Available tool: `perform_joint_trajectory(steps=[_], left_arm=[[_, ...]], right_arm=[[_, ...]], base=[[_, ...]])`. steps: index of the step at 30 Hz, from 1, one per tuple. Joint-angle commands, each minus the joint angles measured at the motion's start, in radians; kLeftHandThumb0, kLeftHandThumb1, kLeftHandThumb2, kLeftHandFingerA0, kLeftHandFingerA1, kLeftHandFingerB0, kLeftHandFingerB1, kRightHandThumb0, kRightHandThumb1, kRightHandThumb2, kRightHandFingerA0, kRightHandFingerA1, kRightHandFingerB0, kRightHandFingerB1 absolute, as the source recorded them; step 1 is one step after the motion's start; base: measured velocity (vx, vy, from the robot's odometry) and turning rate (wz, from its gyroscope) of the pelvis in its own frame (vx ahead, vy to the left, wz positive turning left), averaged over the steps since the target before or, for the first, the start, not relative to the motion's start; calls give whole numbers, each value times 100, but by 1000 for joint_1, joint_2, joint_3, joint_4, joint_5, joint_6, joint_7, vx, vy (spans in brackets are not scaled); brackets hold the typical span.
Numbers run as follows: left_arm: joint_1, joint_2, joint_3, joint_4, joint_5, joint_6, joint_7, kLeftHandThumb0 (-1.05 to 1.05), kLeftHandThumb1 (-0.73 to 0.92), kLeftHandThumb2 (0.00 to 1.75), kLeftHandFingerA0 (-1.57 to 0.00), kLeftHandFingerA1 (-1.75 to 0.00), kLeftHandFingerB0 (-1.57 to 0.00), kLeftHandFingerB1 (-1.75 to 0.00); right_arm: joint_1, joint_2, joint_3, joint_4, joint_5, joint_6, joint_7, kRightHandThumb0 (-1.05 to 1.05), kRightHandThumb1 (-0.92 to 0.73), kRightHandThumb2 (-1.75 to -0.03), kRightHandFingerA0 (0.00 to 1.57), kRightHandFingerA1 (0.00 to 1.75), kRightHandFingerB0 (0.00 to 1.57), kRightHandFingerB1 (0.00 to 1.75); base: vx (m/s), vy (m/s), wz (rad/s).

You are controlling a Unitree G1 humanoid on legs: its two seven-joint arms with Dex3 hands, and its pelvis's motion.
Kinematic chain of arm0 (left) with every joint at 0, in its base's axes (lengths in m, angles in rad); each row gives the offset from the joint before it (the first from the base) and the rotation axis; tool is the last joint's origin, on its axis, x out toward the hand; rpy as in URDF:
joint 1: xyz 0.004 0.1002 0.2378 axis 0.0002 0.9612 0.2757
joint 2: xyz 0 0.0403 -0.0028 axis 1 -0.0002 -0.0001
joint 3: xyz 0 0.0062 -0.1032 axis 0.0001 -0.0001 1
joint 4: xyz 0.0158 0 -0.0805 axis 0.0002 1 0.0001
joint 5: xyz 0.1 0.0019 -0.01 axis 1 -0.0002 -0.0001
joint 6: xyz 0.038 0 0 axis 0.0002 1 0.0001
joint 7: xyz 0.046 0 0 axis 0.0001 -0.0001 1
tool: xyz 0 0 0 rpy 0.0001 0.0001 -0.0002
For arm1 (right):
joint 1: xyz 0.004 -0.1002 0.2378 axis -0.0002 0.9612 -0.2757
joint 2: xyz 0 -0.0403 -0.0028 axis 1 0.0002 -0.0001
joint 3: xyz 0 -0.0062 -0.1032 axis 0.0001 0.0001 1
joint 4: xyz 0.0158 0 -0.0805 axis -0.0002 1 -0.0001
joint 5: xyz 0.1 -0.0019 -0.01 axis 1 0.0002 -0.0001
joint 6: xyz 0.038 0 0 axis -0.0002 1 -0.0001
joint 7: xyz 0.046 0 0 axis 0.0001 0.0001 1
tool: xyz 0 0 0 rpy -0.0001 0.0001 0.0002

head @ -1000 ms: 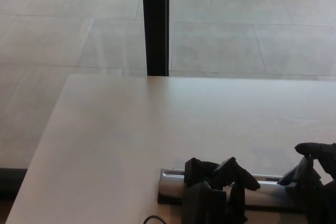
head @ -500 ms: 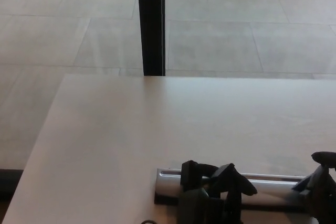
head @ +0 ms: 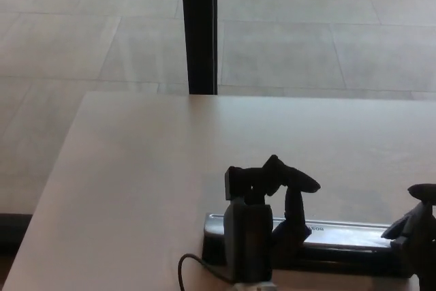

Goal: A hole pucnch is kept on the middle on the desk infront of the robot and the robot uses both its hands as fists to press on it and use it

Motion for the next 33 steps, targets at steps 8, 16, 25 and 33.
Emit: perform_joint_trajectory(steps=[8, 16, 25, 33], left_arm=[[16, 45, 200, -580, -580, 613, -534, -25, 77, 91, -85, -175, -54, -155], [31, 318, 423, -811, -793, 770, -595, -23, 73, 97, -88, -175, -62, -150], [156, 602, 719, -827, -887, 821, -642, -37, 62, 97, -107, -135, -69, -104], [457, 773, 1004, -611, -799, 758, -714, -33, 71, 66, -82, -161, -70, -80]], right_arm=[[-70, -378, -62, -486, 121, 552, 66, -23, -65, -101, 102, 175, 79, 127], [-43, -678, -390, -429, 308, 606, 73, -38, -51, -115, 132, 145, 91, 118], [44, -913, -722, -139, 348, 706, 68, -41, -61, -77, 102, 174, 87, 81], [189, -994, -912, 364, 297, 544, 53, -47, -62, -74, 106, 158, 84, 84]], base=[[0, 0, 0], [0, 0, 0], [0, 0, 0], [0, 0, 0]])
